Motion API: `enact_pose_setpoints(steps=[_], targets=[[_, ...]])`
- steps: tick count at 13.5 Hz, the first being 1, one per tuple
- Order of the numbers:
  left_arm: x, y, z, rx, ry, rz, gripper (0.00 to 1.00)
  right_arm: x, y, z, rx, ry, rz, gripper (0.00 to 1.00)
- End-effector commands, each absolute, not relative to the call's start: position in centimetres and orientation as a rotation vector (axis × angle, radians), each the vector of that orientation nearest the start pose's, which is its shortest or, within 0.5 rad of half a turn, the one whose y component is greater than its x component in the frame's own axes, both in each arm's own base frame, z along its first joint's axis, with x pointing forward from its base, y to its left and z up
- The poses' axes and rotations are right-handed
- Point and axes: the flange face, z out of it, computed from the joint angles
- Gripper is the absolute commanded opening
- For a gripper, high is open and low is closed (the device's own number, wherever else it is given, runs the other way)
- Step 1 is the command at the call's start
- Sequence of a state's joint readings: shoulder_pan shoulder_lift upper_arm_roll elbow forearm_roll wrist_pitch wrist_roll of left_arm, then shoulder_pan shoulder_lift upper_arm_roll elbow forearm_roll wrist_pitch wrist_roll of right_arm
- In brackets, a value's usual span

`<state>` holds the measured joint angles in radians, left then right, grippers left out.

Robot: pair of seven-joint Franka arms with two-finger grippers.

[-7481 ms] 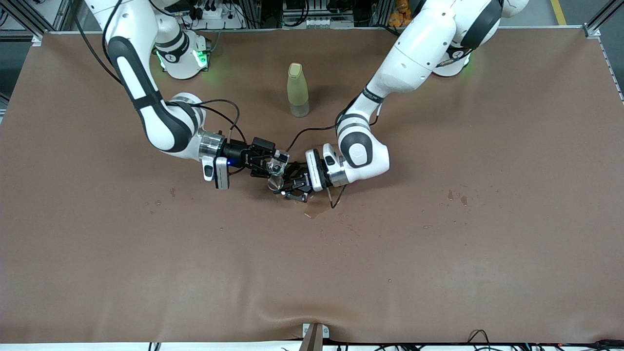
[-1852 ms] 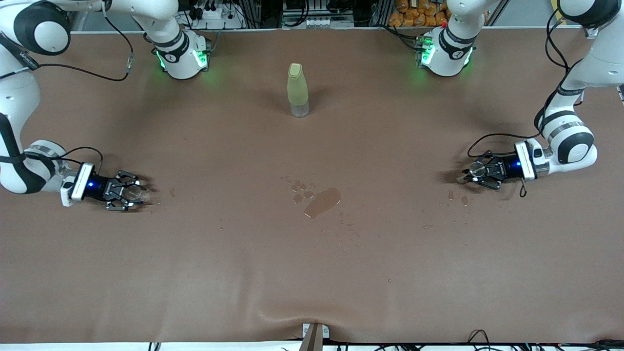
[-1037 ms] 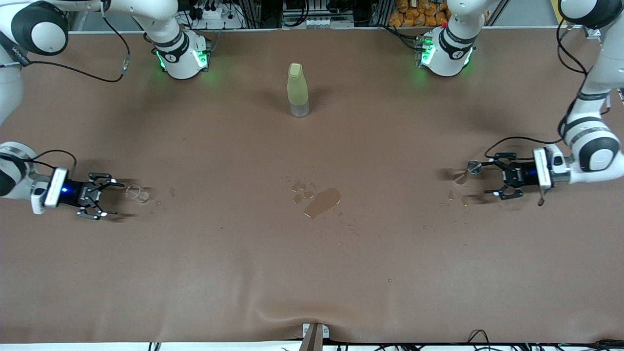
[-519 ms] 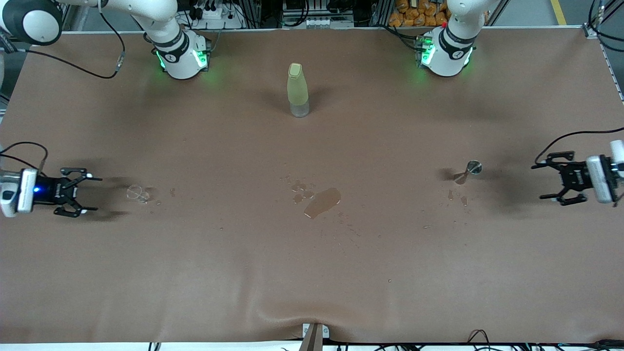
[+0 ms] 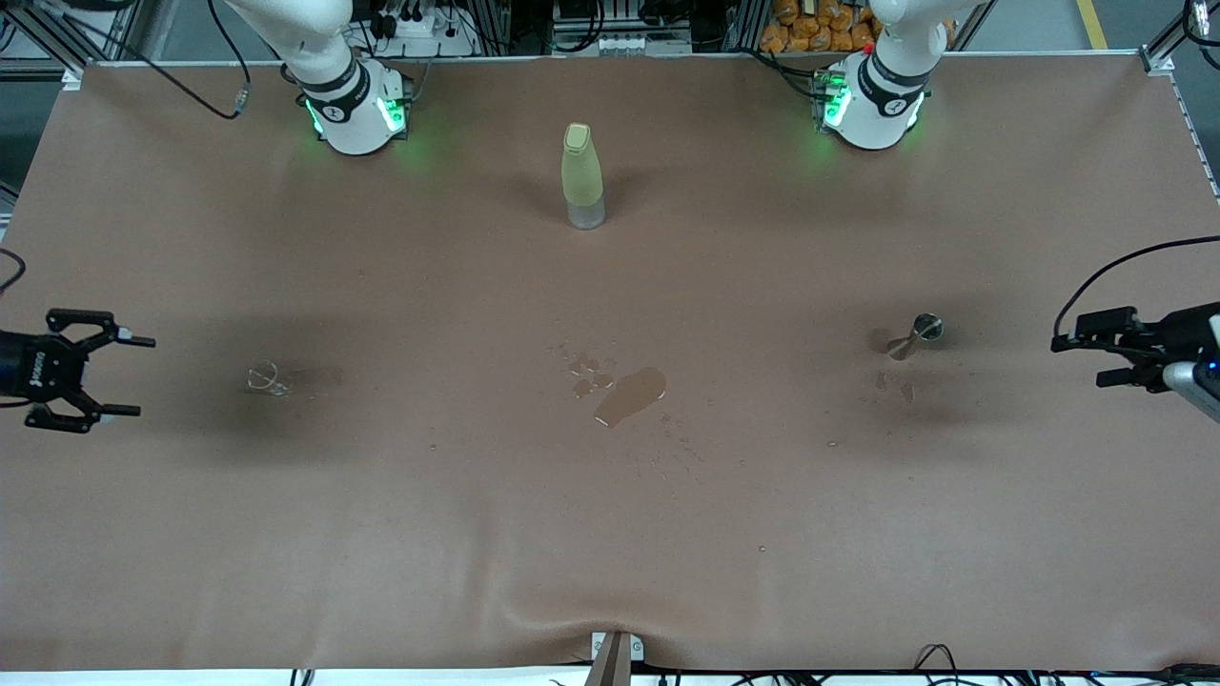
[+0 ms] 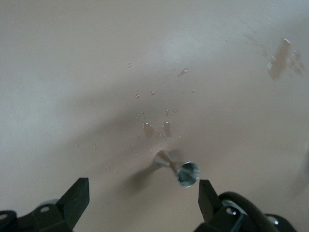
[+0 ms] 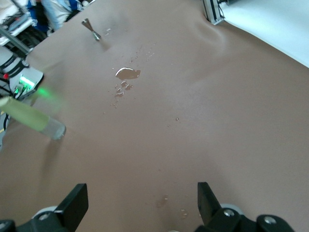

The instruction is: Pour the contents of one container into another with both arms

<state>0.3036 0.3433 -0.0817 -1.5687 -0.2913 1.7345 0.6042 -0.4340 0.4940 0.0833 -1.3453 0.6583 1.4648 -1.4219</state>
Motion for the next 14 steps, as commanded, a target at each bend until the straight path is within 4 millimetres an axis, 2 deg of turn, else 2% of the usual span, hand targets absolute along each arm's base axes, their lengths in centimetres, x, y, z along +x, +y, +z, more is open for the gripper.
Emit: enact_pose_setpoints(steps=[1,2,4,7,9,10,11,12,13,14], targets=[[63.0,7.0,46.4,-3.368,0.166,0.145,1.00,63.4,-13.1,48.5,-2.217,-1.084,-0.287,1.00],[63.0,5.0,47.0,-3.348,0.045,0.163,1.00,63.2,-11.3,50.1,-2.265,-1.074,-0.252,1.00],[62.9,1.6,48.4,-3.302,-0.089,0.192,1.00,61.2,-9.6,52.7,-2.414,-0.991,-0.195,1.00],[63.0,-1.6,50.8,-3.241,-0.111,0.166,1.00,57.7,-6.1,56.3,-2.588,-0.809,-0.095,1.00],[62.6,-3.6,52.7,-3.190,-0.080,0.163,1.00,57.0,-5.3,58.0,-2.742,-0.794,-0.032,1.00],[62.6,-4.3,53.5,-3.175,-0.055,0.139,1.00,56.9,-4.5,58.7,-2.786,-0.827,-0.021,1.00],[62.5,-4.0,53.8,-3.173,-0.050,0.130,1.00,56.9,-4.2,58.9,-2.848,-0.860,-0.003,1.00],[62.5,-4.0,53.8,-3.174,-0.045,0.130,1.00,56.9,-4.9,59.0,-2.930,-0.757,0.021,1.00],[62.4,-3.9,54.1,-3.174,-0.042,0.123,1.00,56.8,-5.6,58.9,-2.989,-0.563,0.048,1.00],[62.0,-3.8,55.3,-3.174,-0.046,0.094,1.00,56.6,-5.9,59.0,-3.031,-0.476,0.067,1.00]])
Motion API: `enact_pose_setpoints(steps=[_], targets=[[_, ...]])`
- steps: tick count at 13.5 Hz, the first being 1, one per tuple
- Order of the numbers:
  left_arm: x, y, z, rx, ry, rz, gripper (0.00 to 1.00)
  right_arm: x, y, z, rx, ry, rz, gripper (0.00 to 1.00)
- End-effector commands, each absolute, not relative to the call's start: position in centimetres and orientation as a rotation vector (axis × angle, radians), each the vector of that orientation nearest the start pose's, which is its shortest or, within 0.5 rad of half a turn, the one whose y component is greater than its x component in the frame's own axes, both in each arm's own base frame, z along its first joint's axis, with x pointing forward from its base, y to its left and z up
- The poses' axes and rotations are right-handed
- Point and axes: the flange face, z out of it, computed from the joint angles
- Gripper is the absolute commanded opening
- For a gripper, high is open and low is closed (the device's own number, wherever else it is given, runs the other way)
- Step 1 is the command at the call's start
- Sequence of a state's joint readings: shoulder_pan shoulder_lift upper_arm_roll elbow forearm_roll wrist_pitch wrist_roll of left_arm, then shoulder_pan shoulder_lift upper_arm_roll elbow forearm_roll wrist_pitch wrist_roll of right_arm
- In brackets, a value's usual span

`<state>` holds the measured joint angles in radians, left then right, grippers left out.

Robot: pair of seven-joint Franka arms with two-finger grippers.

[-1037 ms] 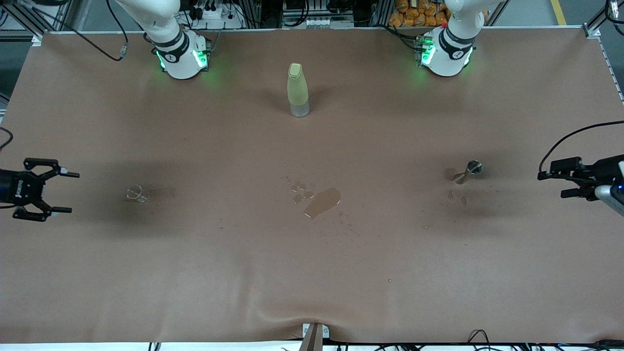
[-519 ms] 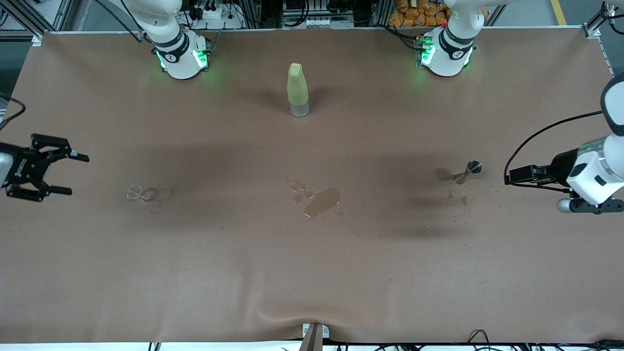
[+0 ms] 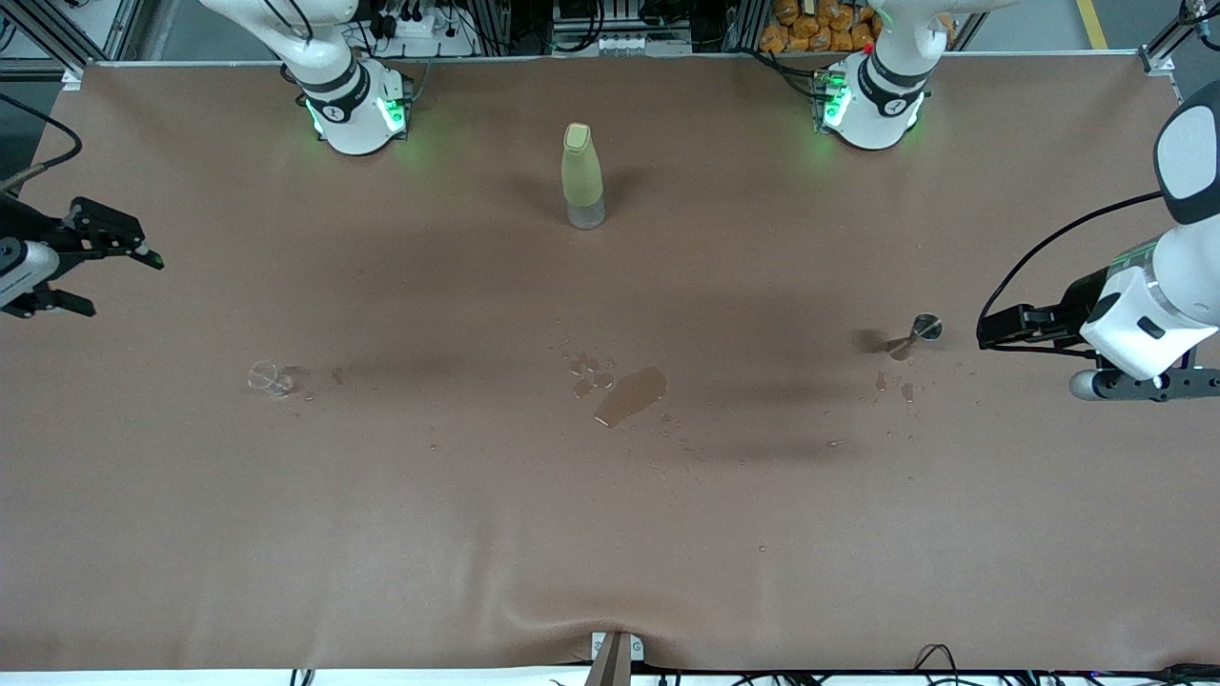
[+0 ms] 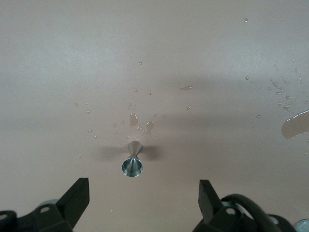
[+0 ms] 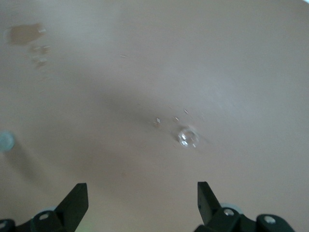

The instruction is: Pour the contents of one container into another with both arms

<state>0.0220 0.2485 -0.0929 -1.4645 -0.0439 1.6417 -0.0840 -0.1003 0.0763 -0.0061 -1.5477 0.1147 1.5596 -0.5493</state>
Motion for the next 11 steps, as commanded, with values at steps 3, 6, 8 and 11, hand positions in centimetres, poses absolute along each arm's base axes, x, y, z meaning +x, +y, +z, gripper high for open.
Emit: enact_pose_setpoints(steps=[3,6,8,11], targets=[[61.9,-3.9,55.7,-3.173,-0.044,0.081,1.00,56.7,-6.3,59.4,-3.116,-0.134,0.055,1.00],[61.4,-4.1,56.8,-3.144,-0.030,0.048,1.00,56.9,-6.3,60.5,-3.178,-0.063,0.015,1.00],[61.4,-4.1,57.0,-3.126,-0.018,0.040,1.00,55.9,-7.0,62.1,-3.180,-0.018,-0.019,1.00],[61.5,-4.0,57.8,-3.129,-0.024,0.014,1.00,54.1,-7.0,64.4,-3.159,0.005,-0.079,1.00]])
